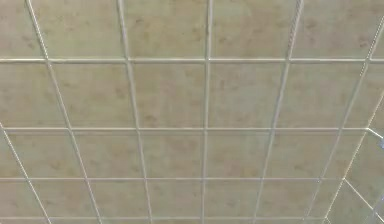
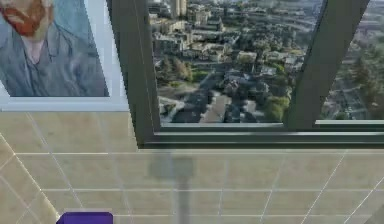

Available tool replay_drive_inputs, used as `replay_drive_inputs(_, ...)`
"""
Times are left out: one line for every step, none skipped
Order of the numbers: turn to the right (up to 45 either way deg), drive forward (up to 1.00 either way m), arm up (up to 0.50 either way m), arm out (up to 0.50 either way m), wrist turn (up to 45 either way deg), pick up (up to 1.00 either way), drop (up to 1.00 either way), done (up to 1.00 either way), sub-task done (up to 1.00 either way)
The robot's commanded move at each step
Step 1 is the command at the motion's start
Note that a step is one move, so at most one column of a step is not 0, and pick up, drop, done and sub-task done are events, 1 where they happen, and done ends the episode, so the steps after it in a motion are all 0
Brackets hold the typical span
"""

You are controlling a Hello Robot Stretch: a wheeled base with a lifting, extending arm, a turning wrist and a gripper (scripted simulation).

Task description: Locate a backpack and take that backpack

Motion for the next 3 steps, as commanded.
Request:
replay_drive_inputs(-45.0, 0.00, 0.00, 0.00, 0.0, 0.00, 0.00, 0.00, 0.00)
replay_drive_inputs(-45.0, 0.00, 0.00, 0.00, 0.0, 0.00, 0.00, 0.00, 0.00)
replay_drive_inputs(-15.0, 0.00, 0.00, 0.00, 0.0, 0.00, 0.00, 0.00, 0.00)
